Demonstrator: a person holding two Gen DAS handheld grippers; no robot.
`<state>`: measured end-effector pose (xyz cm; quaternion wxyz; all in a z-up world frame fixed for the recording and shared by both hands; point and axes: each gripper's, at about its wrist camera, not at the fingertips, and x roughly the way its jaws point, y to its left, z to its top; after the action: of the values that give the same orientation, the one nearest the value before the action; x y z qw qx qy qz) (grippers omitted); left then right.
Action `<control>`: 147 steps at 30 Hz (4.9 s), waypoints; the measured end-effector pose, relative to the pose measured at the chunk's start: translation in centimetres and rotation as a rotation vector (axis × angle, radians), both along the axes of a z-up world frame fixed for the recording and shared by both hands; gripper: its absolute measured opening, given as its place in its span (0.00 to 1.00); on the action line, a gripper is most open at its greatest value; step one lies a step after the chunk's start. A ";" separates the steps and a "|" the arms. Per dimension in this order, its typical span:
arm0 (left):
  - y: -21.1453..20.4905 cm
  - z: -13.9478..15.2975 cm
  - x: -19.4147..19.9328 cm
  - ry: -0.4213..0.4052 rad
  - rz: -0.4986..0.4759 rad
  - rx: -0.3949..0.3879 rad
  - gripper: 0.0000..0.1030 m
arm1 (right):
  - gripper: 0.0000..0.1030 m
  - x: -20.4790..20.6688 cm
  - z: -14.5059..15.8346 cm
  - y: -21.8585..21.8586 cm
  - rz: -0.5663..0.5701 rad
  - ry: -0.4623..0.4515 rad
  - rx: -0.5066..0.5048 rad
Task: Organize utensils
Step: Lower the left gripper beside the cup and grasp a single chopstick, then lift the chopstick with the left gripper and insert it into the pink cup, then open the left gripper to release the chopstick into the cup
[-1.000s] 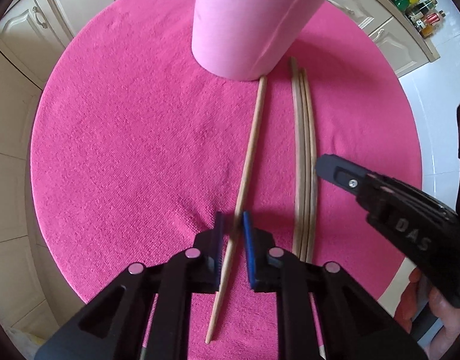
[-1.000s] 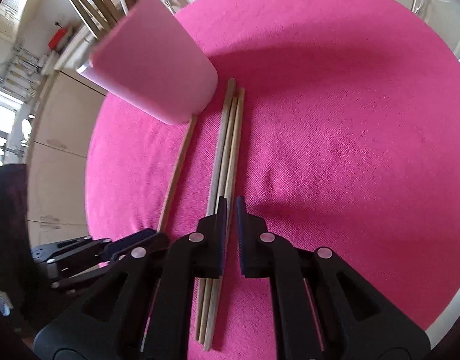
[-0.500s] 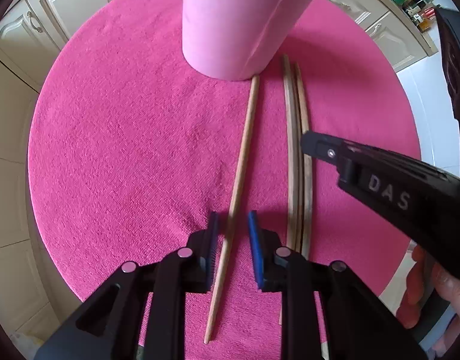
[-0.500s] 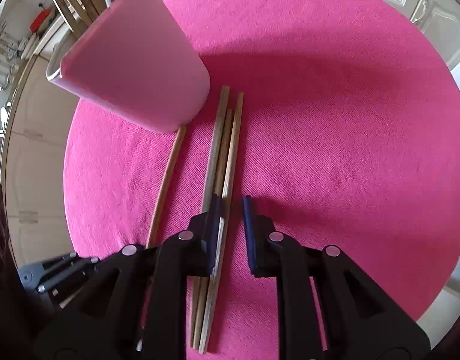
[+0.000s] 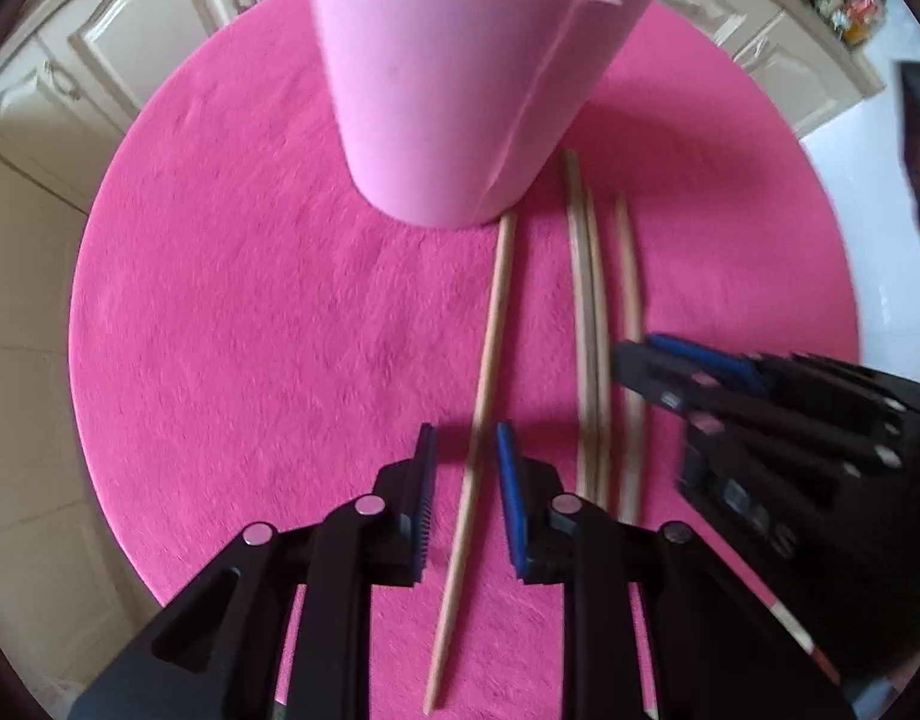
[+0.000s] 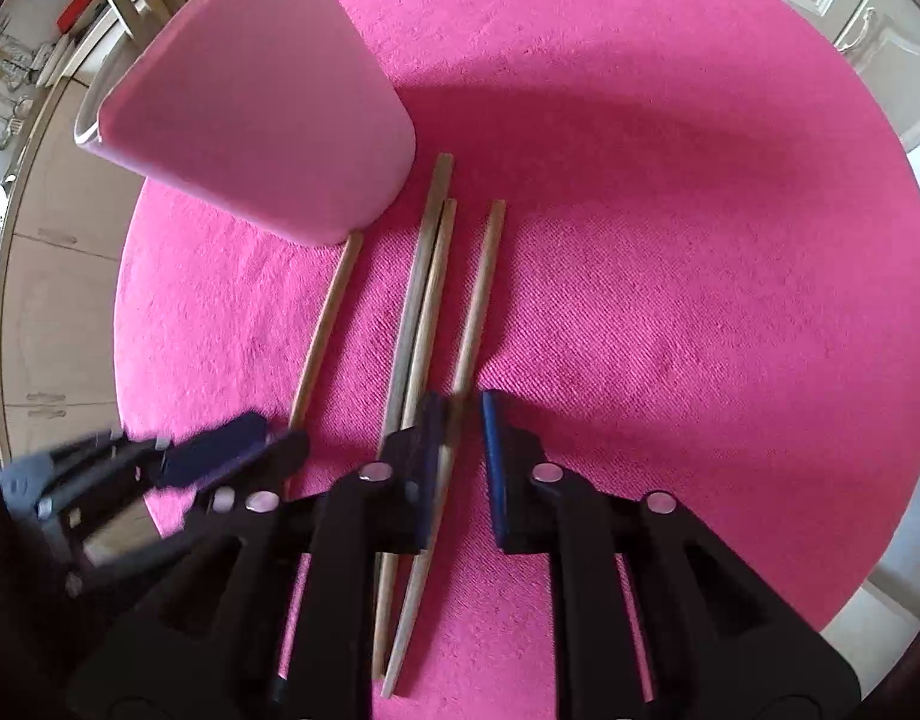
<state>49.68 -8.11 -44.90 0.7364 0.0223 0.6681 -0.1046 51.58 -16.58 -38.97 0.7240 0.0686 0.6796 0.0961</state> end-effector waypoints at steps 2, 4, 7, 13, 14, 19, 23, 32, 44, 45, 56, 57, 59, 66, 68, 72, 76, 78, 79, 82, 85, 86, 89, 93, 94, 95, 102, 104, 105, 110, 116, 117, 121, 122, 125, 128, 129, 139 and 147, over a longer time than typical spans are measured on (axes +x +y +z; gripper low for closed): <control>-0.9 -0.2 0.4 -0.005 -0.033 0.026 0.20 | 0.09 -0.3 -0.3 -0.6 0.001 0.015 0.026; -1.6 -0.1 0.8 -0.005 -0.041 0.040 0.20 | 0.08 -0.3 -0.4 -1.1 -0.006 0.026 0.051; -2.5 -0.2 1.2 -0.007 -0.058 0.056 0.19 | 0.07 -0.3 -0.4 -1.7 -0.010 0.029 0.077; -1.9 0.4 -0.6 -0.007 -0.018 0.015 0.06 | 0.07 -0.9 0.6 -4.3 -0.028 0.015 0.147; -1.9 0.7 -1.0 -0.021 -0.018 0.010 0.06 | 0.07 -0.7 0.7 -5.0 -0.030 0.011 0.154; -1.0 2.3 -3.2 -0.077 -0.009 -0.052 0.06 | 0.07 -1.4 2.0 -7.4 -0.034 -0.034 0.225; -0.4 4.7 -4.6 -0.148 0.010 -0.135 0.06 | 0.06 -1.8 4.0 -8.2 -0.028 -0.088 0.276; 1.9 8.9 -6.1 -0.281 0.051 -0.219 0.06 | 0.06 -3.7 5.5 -7.0 0.044 -0.159 0.257; 3.7 6.9 -5.0 -0.223 0.111 -0.201 0.06 | 0.08 -3.0 -0.5 -4.9 -0.069 -0.014 0.080; 3.8 6.8 -4.7 -0.221 0.110 -0.200 0.06 | 0.08 -2.9 -0.9 -4.5 -0.067 -0.002 0.076; 4.4 6.2 -4.4 -0.203 0.112 -0.201 0.06 | 0.07 -2.7 -1.1 -1.6 -0.027 -0.017 -0.052; 4.4 6.3 -4.5 -0.204 0.110 -0.204 0.05 | 0.07 -2.9 -1.1 -1.6 -0.022 -0.026 -0.048; 4.5 6.7 -4.7 -0.221 0.099 -0.210 0.05 | 0.07 -3.2 -1.0 -1.9 -0.033 -0.031 -0.001; 4.7 9.2 -5.1 -0.308 0.102 -0.259 0.06 | 0.06 -4.7 3.9 -4.2 -0.032 -0.167 0.176; 4.7 10.4 -5.2 -0.348 0.098 -0.277 0.06 | 0.06 -5.1 5.5 -4.7 -0.026 -0.201 0.236; 4.6 12.7 -5.3 -0.435 0.093 -0.316 0.06 | 0.06 -5.8 8.2 -5.1 0.006 -0.266 0.305; 4.6 14.9 -5.2 -0.525 0.098 -0.344 0.06 | 0.06 -5.6 10.7 -5.4 0.004 -0.324 0.364; 4.6 15.7 -4.8 -0.558 0.106 -0.350 0.06 | 0.06 -5.4 11.6 -5.6 0.009 -0.355 0.374; 4.6 16.1 -4.5 -0.577 0.111 -0.353 0.06 | 0.06 -4.8 12.5 -5.5 0.014 -0.375 0.377; 4.8 17.2 -3.5 -0.631 0.125 -0.352 0.06 | 0.06 -3.3 14.5 -5.7 0.024 -0.437 0.376; 5.0 18.5 -2.2 -0.700 0.146 -0.343 0.06 | 0.06 -2.5 17.3 -5.5 0.034 -0.512 0.365; 5.0 18.9 -1.9 -0.715 0.151 -0.340 0.06 | 0.06 -2.3 18.2 -5.4 0.036 -0.541 0.363; 5.3 20.3 -0.6 -0.778 0.175 -0.346 0.06 | 0.06 -1.5 20.2 -4.8 0.039 -0.618 0.341; 5.3 21.6 1.2 -0.855 0.194 -0.343 0.06 | 0.06 0.0 21.9 -4.4 0.025 -0.692 0.335; 5.3 21.6 1.6 -0.864 0.196 -0.338 0.06 | 0.06 0.4 22.2 -4.2 0.023 -0.716 0.320; 5.2 21.7 2.1 -0.877 0.198 -0.336 0.06 | 0.06 0.7 22.3 -4.0 0.026 -0.725 0.315; 4.7 20.5 3.3 -0.943 0.212 -0.335 0.06 | 0.06 1.5 22.4 -3.0 0.013 -0.812 0.242; 4.3 19.7 3.8 -0.947 0.207 -0.330 0.06 | 0.06 1.6 21.9 -2.7 0.021 -0.818 0.223; 4.2 19.4 4.0 -0.941 0.205 -0.324 0.06 | 0.06 1.7 21.5 -2.7 0.021 -0.809 0.227; 3.8 17.5 4.3 -0.932 0.187 -0.284 0.06 | 0.06 1.6 19.7 -2.3 0.035 -0.786 0.207; 4.0 15.9 3.6 -0.899 0.182 -0.271 0.06 | 0.06 1.2 18.5 -1.9 0.041 -0.762 0.207; 4.1 15.8 3.4 -0.896 0.183 -0.272 0.06 | 0.06 1.0 18.2 -1.9 0.043 -0.760 0.208; 4.4 15.0 2.3 -0.882 0.177 -0.259 0.06 | 0.06 0.3 17.3 -1.4 0.058 -0.746 0.198; 4.5 14.8 2.0 -0.880 0.176 -0.258 0.06 | 0.06 0.2 17.0 -1.2 0.062 -0.744 0.195; 4.6 13.9 1.0 -0.863 0.166 -0.238 0.06 | 0.06 -0.3 16.0 -0.7 0.080 -0.737 0.173; 4.7 13.0 0.4 -0.837 0.164 -0.227 0.06 | 0.06 -0.6 15.3 -0.4 0.090 -0.730 0.163; 4.7 12.8 0.3 -0.832 0.161 -0.222 0.06 | 0.06 -0.7 15.0 -0.2 0.096 -0.727 0.158; 5.3 13.1 -0.5 -0.795 0.191 -0.204 0.26 | 0.06 -1.6 13.9 0.8 0.134 -0.731 0.125; 6.5 13.6 -1.6 -0.760 0.239 -0.191 0.37 | 0.07 -1.7 12.5 1.1 0.148 -0.701 0.128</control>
<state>48.13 -1.65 -31.28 0.9365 -0.0868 0.3338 -0.0640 49.86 -15.51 -26.46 0.8983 0.0274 0.3857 0.2084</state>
